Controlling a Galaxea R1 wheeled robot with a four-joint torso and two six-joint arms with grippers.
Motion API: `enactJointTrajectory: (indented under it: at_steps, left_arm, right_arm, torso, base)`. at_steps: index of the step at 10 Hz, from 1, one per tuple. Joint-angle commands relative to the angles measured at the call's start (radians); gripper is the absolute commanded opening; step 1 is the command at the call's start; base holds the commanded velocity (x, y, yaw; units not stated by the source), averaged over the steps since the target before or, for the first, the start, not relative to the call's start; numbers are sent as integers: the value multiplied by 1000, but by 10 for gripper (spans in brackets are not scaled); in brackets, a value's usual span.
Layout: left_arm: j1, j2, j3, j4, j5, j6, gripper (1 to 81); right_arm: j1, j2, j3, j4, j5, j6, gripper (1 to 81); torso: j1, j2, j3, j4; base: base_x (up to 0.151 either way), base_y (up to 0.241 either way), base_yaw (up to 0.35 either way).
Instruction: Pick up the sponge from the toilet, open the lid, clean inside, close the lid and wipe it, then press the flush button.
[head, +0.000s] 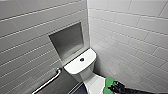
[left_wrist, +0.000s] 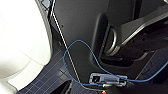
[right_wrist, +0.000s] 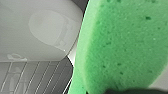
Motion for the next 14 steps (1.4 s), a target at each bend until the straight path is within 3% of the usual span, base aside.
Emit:
enactJointTrajectory:
  at_steps: [1, 2, 3, 4, 6, 8, 9, 12, 13, 14]
  left_arm:
    - [15, -15, -7, 14, 47, -1, 811]
    - [16, -12, -7, 12, 47, -1, 811]
    - [16, -6, -7, 12, 47, 1, 811]
    - [15, 0, -8, 14, 47, 1, 811]
    - [15, 11, -24, 12, 47, 13, 811]
    - [15, 20, -47, 12, 46, 13, 811]
    - [15, 20, -47, 12, 44, 13, 811]
    - [15, 22, -47, 12, 45, 13, 811]
    - [15, 23, -47, 11, 47, 13, 811]
    - [15, 23, -47, 11, 47, 13, 811]
  right_arm:
    - [96, 61, -50, 12, -56, -1, 10]
    - [96, 64, -47, 18, -55, 1, 10]
    - [95, 82, -47, 29, -53, 25, 10]
    - [87, 101, -50, 31, -43, 63, 10]
    - [99, 136, -79, 31, -41, 74, 10]
    - [115, 188, -127, 31, -35, 102, 10]
    - [119, 231, -165, 31, -33, 120, 10]
    - [107, 381, -358, 31, -49, 135, 10]
    - [93, 403, -394, 17, -44, 126, 10]
    - [96, 402, -396, 15, -43, 125, 10]
  torso:
    - [62, -95, -88, 0]
    - [79, -124, -106, -47]
    - [98, -155, -121, -68]
    - [120, -190, -70, -21]
    - [162, -254, -90, -53]
    - [205, -323, -96, -58]
    - [164, -261, -96, -58]
    - [188, -304, -96, -58]
    - [189, -302, -153, -89]
    - [189, -302, -193, -84]
  base:
    - [0, 0, 0]
    - [0, 0, 0]
    - [0, 0, 0]
    - [0, 0, 0]
    - [0, 0, 0]
    - [0, 0, 0]
    - [0, 0, 0]
    - [0, 0, 0]
    - [0, 0, 0]
    - [0, 0, 0]
